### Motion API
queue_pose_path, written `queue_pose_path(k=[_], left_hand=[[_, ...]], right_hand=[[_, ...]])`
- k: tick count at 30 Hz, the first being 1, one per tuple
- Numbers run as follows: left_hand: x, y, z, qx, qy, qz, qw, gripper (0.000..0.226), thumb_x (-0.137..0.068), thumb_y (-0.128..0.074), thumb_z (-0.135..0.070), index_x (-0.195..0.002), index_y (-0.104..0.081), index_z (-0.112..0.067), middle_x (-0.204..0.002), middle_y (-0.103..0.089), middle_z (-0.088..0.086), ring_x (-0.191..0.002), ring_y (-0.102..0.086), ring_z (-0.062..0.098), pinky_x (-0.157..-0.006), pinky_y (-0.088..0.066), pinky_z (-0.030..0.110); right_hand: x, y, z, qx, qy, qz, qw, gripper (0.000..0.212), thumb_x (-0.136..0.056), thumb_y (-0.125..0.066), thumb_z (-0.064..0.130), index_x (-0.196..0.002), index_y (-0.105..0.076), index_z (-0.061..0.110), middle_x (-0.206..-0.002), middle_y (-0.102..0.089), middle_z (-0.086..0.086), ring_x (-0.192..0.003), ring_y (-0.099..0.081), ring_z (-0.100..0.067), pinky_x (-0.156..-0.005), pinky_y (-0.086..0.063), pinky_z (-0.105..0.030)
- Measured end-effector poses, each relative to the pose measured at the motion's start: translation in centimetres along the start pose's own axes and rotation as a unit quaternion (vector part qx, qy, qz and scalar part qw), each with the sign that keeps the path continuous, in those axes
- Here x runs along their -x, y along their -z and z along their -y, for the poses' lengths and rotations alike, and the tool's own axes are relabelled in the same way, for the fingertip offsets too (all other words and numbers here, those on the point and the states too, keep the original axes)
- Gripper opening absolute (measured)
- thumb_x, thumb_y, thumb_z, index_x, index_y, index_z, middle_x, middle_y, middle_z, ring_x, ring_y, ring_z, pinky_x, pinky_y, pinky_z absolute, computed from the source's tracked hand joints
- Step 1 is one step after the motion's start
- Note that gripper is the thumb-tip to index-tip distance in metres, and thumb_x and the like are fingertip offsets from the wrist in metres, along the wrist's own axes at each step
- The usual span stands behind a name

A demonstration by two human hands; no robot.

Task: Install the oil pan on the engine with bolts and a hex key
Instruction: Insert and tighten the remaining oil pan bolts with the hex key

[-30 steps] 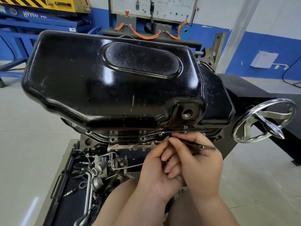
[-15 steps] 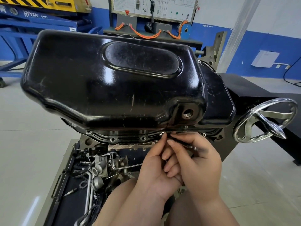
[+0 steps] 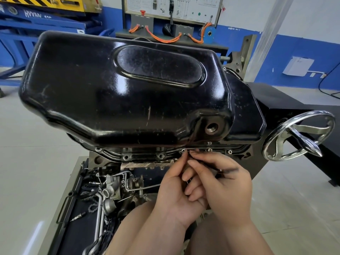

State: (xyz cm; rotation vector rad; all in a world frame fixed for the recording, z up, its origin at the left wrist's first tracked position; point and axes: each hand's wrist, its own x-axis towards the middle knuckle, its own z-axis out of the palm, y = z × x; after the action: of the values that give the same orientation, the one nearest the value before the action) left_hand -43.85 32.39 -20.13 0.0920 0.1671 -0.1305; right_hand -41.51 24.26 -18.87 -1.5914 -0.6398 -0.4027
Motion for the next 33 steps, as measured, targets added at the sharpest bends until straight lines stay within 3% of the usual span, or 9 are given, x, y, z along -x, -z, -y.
queue_pose_path(k=[2,4,7,10,14,18,25,29,33], left_hand=[[0.1,-0.2,0.0,-0.010,-0.006,0.004,1.000,0.013,-0.071,-0.066,-0.018,-0.064,-0.063,-0.007,-0.037,-0.038,-0.006,-0.023,-0.031,0.008,-0.026,-0.017,0.015],[0.0,-0.3,-0.1,-0.009,-0.017,-0.014,1.000,0.011,-0.070,-0.066,-0.016,-0.065,-0.063,-0.007,-0.037,-0.037,-0.007,-0.022,-0.029,0.007,-0.025,-0.017,0.015],[-0.1,-0.1,-0.1,0.013,-0.014,-0.024,1.000,0.024,-0.075,-0.062,-0.022,-0.057,-0.056,-0.009,-0.036,-0.037,-0.006,-0.022,-0.029,0.008,-0.022,-0.020,0.016],[-0.3,-0.2,-0.2,-0.006,-0.024,-0.031,0.999,0.036,-0.084,-0.055,-0.028,-0.053,-0.058,-0.010,-0.036,-0.036,-0.006,-0.022,-0.028,0.006,-0.022,-0.019,0.015],[-0.1,-0.1,0.0,-0.041,-0.025,-0.044,0.998,0.028,-0.071,-0.065,-0.029,-0.052,-0.054,-0.013,-0.038,-0.034,-0.006,-0.023,-0.027,0.006,-0.022,-0.020,0.015],[0.0,-0.2,-0.1,-0.035,-0.028,-0.045,0.998,0.030,-0.073,-0.062,-0.028,-0.050,-0.056,-0.011,-0.037,-0.036,-0.006,-0.023,-0.027,0.006,-0.022,-0.020,0.015],[-0.2,-0.3,0.0,-0.021,-0.023,-0.040,0.999,0.029,-0.074,-0.060,-0.028,-0.051,-0.058,-0.010,-0.038,-0.035,-0.006,-0.023,-0.027,0.006,-0.022,-0.018,0.015],[0.2,-0.3,-0.2,-0.020,-0.009,-0.017,1.000,0.019,-0.074,-0.062,-0.022,-0.062,-0.065,-0.008,-0.040,-0.036,-0.006,-0.024,-0.028,0.006,-0.024,-0.017,0.015],[0.0,-0.3,-0.2,0.010,-0.010,-0.028,1.000,0.022,-0.081,-0.056,-0.019,-0.062,-0.058,-0.009,-0.038,-0.036,-0.006,-0.022,-0.029,0.008,-0.021,-0.019,0.015]], right_hand=[[-0.2,-0.1,-0.1,0.023,0.015,-0.019,0.999,0.013,-0.071,-0.077,0.022,-0.077,-0.070,0.032,-0.076,-0.069,0.009,-0.065,-0.068,-0.007,-0.060,-0.053,-0.020],[-0.2,-0.1,-0.3,0.029,0.009,-0.012,0.999,0.023,-0.071,-0.076,0.013,-0.077,-0.068,0.034,-0.077,-0.068,0.008,-0.065,-0.067,-0.010,-0.060,-0.053,-0.023],[0.0,0.4,-0.4,0.045,0.040,0.024,0.998,0.044,-0.073,-0.067,-0.006,-0.091,-0.070,0.034,-0.092,-0.068,0.011,-0.083,-0.067,-0.006,-0.072,-0.050,-0.014],[0.0,0.8,-0.3,0.052,0.077,0.050,0.994,0.041,-0.079,-0.061,-0.005,-0.100,-0.071,0.028,-0.106,-0.067,0.017,-0.100,-0.064,-0.001,-0.086,-0.046,-0.011],[-0.2,0.7,-0.5,0.052,0.062,0.019,0.997,0.039,-0.080,-0.063,-0.008,-0.089,-0.074,0.028,-0.099,-0.070,0.016,-0.096,-0.066,-0.003,-0.082,-0.047,-0.013],[-0.2,0.9,-0.4,0.047,0.077,0.058,0.994,0.037,-0.079,-0.060,-0.011,-0.101,-0.072,0.017,-0.106,-0.069,0.012,-0.105,-0.063,-0.006,-0.089,-0.047,-0.016],[-0.2,0.7,0.2,0.017,0.049,0.049,0.997,0.029,-0.080,-0.066,0.005,-0.095,-0.074,0.028,-0.082,-0.071,0.008,-0.070,-0.068,-0.005,-0.069,-0.053,-0.019],[-0.4,0.2,0.1,0.022,0.047,-0.014,0.999,0.018,-0.073,-0.073,0.022,-0.087,-0.073,0.033,-0.083,-0.071,0.018,-0.078,-0.068,-0.003,-0.072,-0.049,-0.013],[-0.4,-0.1,-0.4,0.011,0.025,0.009,1.000,0.017,-0.073,-0.073,0.018,-0.080,-0.069,0.033,-0.080,-0.070,0.009,-0.071,-0.068,-0.012,-0.067,-0.054,-0.032]])
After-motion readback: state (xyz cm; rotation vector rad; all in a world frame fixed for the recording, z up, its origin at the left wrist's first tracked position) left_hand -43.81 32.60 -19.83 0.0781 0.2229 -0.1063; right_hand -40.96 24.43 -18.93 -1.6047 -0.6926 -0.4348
